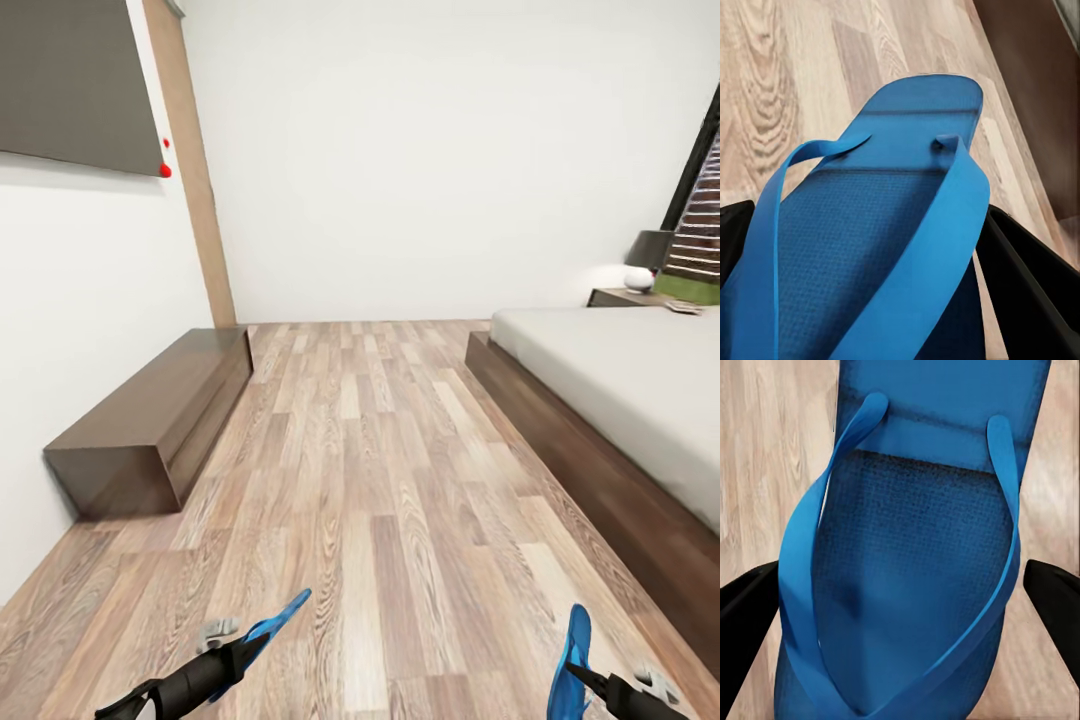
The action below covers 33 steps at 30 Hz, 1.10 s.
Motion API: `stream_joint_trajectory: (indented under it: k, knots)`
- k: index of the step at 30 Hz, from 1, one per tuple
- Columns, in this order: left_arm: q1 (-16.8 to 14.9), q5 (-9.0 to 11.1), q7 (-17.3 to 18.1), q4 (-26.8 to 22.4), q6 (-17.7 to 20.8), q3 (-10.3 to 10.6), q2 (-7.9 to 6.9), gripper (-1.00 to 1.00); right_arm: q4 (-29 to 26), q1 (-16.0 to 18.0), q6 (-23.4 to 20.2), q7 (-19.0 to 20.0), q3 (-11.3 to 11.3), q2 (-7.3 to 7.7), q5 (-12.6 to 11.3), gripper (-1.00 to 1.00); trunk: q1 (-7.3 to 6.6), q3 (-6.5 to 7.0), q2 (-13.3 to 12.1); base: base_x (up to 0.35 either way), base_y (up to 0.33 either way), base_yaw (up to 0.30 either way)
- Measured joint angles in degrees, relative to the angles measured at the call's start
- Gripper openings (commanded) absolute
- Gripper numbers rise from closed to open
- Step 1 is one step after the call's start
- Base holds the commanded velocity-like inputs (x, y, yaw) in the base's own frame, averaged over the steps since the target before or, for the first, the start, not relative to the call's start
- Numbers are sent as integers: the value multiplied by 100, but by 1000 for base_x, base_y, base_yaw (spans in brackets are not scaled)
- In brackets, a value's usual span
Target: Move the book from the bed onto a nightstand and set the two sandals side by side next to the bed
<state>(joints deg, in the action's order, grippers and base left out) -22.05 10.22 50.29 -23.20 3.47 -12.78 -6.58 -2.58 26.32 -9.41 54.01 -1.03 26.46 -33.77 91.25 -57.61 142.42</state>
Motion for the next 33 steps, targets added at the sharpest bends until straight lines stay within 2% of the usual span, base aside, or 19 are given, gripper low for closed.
stream_joint_trajectory:
  k: [33]
  knots:
    - [0,-11,-25,2,0,18,24,-100,2,0,0,-4,-4,-114,1,-100,0,88,0,0,0,-300]
